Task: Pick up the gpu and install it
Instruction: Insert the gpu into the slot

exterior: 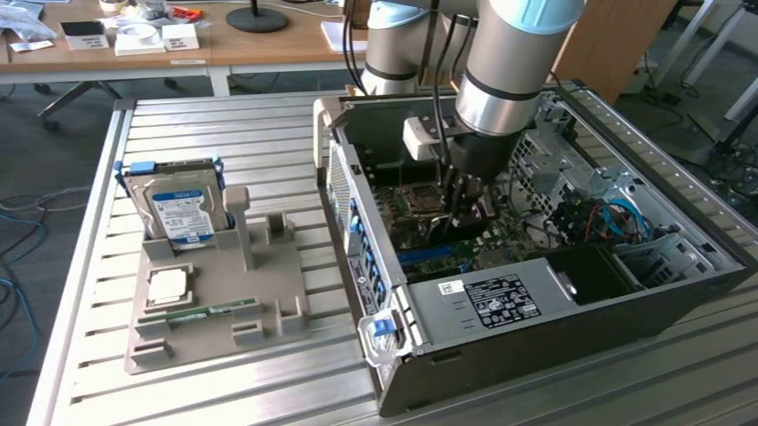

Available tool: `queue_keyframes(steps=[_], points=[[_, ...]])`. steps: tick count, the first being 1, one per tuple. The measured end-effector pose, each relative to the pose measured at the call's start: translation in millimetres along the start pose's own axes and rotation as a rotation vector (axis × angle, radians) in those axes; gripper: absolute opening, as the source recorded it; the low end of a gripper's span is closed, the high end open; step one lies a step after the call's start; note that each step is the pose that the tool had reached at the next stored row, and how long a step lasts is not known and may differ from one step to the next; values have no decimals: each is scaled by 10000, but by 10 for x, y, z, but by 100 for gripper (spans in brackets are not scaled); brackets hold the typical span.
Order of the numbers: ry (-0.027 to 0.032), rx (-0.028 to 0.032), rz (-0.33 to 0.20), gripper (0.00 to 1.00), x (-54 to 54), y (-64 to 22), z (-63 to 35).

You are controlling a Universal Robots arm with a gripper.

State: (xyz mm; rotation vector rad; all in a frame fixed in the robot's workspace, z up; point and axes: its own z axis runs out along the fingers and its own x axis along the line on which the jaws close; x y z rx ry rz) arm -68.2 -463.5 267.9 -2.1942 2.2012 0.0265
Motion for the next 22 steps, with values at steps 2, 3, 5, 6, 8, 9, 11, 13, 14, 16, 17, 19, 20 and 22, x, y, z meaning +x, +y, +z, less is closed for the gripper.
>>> queue_keyframes(steps=[2, 3, 5, 6, 8, 9, 11, 13, 14, 16, 17, 19, 20, 22], points=[[4, -2, -1, 27, 0, 5, 3], [4, -2, 0, 27, 0, 9, 3], [2, -1, 0, 27, -1, 24, 6], [1, 0, 0, 27, -2, 33, 8], [0, 0, 0, 27, -5, 43, 13], [0, 0, 1, 27, -6, 44, 17], [2, 0, 33, 27, -6, 44, 22], [4, 2, 99, 27, -6, 46, 26], [4, 3, 127, 27, -6, 48, 27], [4, 5, 173, 27, -6, 52, 28], [4, 6, 180, 27, -6, 53, 29], [2, 7, 182, 27, -6, 58, 29], [3, 7, 181, 27, -6, 59, 29], [4, 6, 182, 27, -4, 61, 29]])
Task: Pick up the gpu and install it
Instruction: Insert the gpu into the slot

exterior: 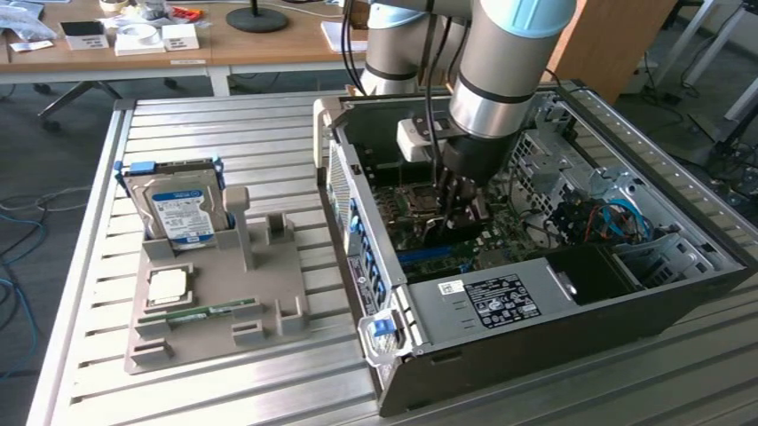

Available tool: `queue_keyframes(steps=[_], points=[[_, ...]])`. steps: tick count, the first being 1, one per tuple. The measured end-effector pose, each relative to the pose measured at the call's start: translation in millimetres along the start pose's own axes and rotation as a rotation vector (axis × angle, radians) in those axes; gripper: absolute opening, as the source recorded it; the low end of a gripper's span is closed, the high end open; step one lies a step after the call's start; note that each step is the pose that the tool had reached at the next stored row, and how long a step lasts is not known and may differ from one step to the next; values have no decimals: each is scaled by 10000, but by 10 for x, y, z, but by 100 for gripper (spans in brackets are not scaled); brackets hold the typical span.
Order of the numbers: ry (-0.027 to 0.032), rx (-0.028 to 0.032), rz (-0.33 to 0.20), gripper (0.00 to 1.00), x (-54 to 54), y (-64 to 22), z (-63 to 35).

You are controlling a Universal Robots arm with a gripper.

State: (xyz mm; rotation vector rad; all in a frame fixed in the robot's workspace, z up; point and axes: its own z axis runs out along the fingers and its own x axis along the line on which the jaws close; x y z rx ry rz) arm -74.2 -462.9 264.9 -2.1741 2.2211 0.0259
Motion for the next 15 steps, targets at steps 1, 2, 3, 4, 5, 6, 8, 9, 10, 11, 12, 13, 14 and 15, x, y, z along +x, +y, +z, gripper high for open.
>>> queue_keyframes(steps=[1, 2, 3, 4, 5, 6, 8, 9, 10, 11, 12, 13, 14, 15], points=[[1, 0, 5, 27, 0, 2, 0], [1, 0, 10, 27, 0, 5, 1], [2, 1, 15, 27, 0, 7, 1], [1, 1, 19, 27, 0, 10, 2], [2, 1, 19, 27, 1, 15, 1], [2, 2, 18, 27, 1, 20, 2], [3, 1, 18, 27, 1, 30, 1], [2, 1, 19, 27, 1, 34, 1], [2, 1, 18, 27, 1, 37, 2], [2, 1, 17, 27, 1, 40, 2], [2, 1, 17, 27, 2, 42, 5], [0, 2, 19, 27, 2, 46, 11], [1, 1, 20, 27, 2, 49, 17], [3, 0, 20, 27, 2, 52, 21]])
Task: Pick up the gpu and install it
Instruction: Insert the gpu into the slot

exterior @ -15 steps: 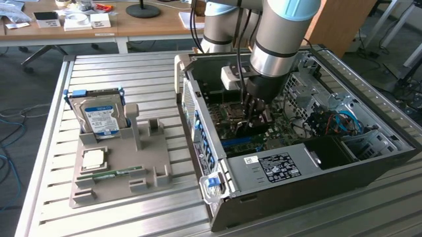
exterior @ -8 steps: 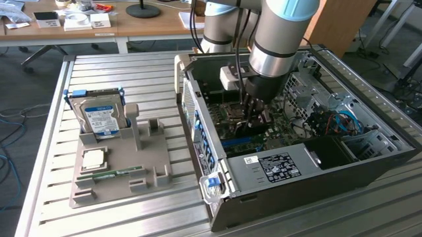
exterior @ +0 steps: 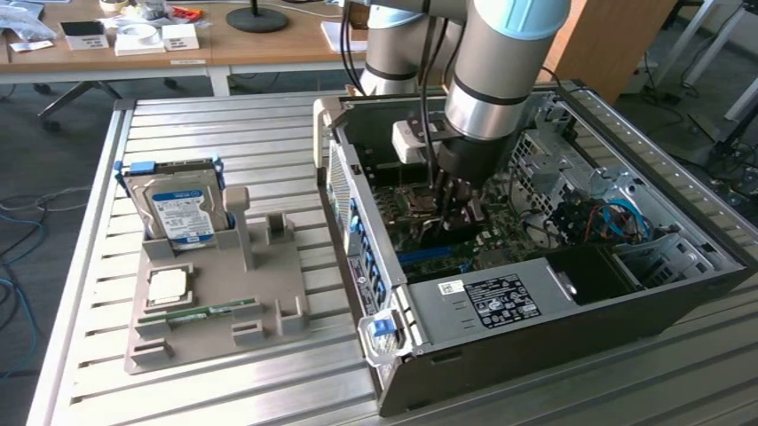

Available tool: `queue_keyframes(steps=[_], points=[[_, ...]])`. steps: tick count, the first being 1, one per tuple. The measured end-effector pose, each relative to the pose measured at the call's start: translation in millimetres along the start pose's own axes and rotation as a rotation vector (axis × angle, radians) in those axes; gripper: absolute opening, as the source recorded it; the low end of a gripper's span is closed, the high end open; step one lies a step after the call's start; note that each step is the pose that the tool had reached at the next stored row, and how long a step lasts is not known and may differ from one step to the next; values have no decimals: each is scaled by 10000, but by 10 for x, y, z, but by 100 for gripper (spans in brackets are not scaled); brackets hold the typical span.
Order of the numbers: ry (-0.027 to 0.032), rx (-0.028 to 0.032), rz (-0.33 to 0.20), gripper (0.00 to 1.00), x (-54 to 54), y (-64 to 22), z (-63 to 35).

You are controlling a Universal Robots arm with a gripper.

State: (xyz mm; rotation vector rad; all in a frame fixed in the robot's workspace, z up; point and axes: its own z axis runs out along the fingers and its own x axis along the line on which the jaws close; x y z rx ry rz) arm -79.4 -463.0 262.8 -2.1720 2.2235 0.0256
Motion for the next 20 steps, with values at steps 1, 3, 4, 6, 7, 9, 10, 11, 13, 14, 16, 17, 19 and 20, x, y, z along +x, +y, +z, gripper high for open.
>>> queue_keyframes(steps=[1, 3, 4, 6, 7, 9, 10, 11, 13, 14, 16, 17, 19, 20], points=[[1, 0, 0, 27, 0, 1, 0], [-1, 1, 8, 27, 0, 1, 4], [-1, 1, 18, 27, 0, 2, 4], [0, 2, 35, 27, 0, 3, 5], [-1, 3, 45, 27, 0, 5, 6], [-2, 4, 60, 27, 0, 12, 10], [-1, 3, 62, 27, 0, 15, 10], [-1, 4, 65, 27, 0, 19, 11], [-1, 4, 71, 27, 1, 23, 15], [-2, 4, 77, 27, 1, 23, 19], [-1, 4, 91, 27, 1, 25, 27], [-1, 4, 95, 27, 1, 26, 31], [0, 4, 101, 27, 2, 28, 38], [-1, 5, 106, 27, 2, 29, 43]])
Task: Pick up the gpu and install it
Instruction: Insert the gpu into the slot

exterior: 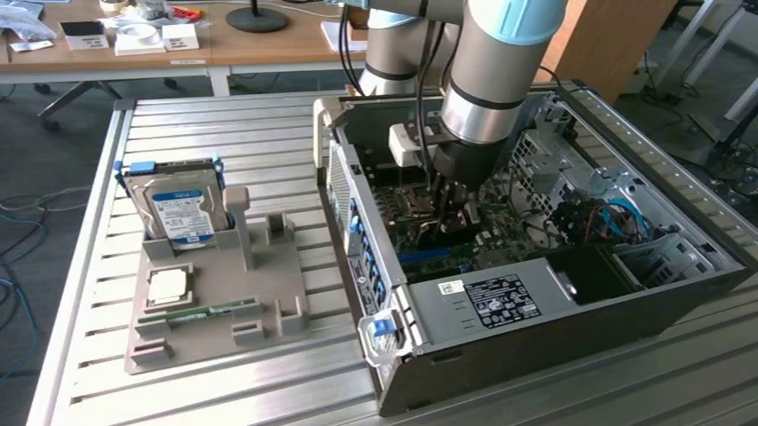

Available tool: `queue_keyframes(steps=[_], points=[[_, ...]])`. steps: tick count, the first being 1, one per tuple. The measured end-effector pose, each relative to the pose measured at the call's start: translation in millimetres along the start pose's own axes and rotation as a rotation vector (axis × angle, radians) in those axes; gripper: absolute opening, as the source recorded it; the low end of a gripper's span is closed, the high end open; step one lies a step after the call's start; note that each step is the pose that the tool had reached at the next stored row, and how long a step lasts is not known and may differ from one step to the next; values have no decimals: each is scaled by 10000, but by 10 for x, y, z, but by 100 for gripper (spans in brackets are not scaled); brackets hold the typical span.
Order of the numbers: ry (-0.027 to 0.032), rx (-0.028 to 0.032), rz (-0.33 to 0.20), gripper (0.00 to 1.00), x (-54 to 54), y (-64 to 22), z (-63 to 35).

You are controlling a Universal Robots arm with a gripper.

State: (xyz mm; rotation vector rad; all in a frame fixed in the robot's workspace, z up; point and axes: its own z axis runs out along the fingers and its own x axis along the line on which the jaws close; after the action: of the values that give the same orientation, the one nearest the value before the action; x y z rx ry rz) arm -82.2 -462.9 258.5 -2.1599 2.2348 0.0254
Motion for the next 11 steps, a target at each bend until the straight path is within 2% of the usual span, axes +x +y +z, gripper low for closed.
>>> queue_keyframes(steps=[11], points=[[2, 1, 47, 27, 3, 13, 46]])
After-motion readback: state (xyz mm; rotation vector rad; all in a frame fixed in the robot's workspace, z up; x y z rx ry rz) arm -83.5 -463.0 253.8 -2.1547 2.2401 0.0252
